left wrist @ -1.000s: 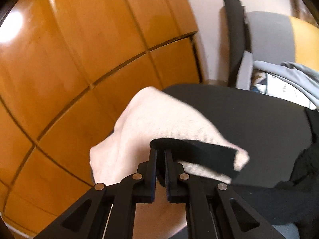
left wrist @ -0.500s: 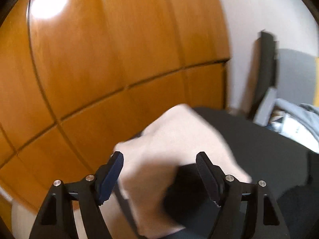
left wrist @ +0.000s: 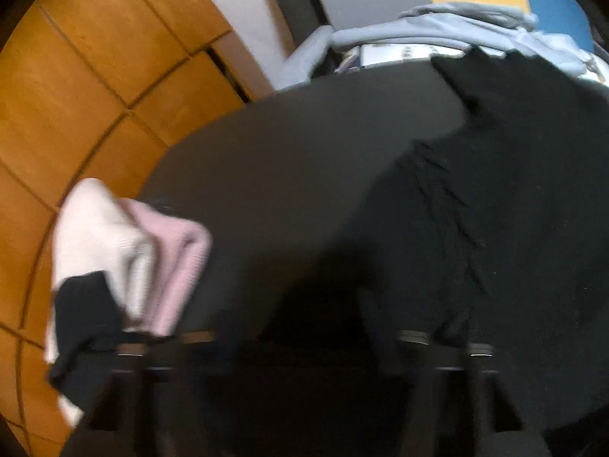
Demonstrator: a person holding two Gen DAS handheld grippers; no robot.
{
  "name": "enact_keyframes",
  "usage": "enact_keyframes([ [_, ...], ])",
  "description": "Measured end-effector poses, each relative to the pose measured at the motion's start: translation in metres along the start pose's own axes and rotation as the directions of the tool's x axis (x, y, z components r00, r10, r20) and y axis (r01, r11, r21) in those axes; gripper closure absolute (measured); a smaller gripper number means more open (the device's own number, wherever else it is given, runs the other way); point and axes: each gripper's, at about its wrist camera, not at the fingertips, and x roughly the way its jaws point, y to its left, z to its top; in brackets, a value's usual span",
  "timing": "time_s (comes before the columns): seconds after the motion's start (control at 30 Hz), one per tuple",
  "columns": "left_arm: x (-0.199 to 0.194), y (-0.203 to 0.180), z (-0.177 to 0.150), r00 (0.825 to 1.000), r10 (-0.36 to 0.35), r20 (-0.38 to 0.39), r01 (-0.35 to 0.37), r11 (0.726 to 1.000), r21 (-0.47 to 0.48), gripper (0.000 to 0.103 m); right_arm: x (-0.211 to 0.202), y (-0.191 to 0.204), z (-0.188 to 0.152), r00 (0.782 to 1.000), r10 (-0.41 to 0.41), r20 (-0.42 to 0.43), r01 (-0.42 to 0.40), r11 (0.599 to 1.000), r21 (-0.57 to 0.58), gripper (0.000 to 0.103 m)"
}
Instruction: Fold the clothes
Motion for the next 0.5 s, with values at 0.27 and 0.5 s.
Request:
enact_keyframes([
  [0.27, 0.011, -0.037, 0.023, 0.997, 0.023, 0.067, -0.029, 0.996, 0.079, 0.103, -0.032, -0.023, 0.035, 0.973, -0.18, 0.147, 0.192, 0.979, -0.072, 0.101],
  [0.5, 0.005, -0.068, 0.045, 0.99, 0.03, 0.134, -0.056, 0.979, 0.197, 0.103, -0.057, -0.046, 0.042, 0.973, -0.142, 0.182, 0.155, 0.986, -0.061, 0.079],
])
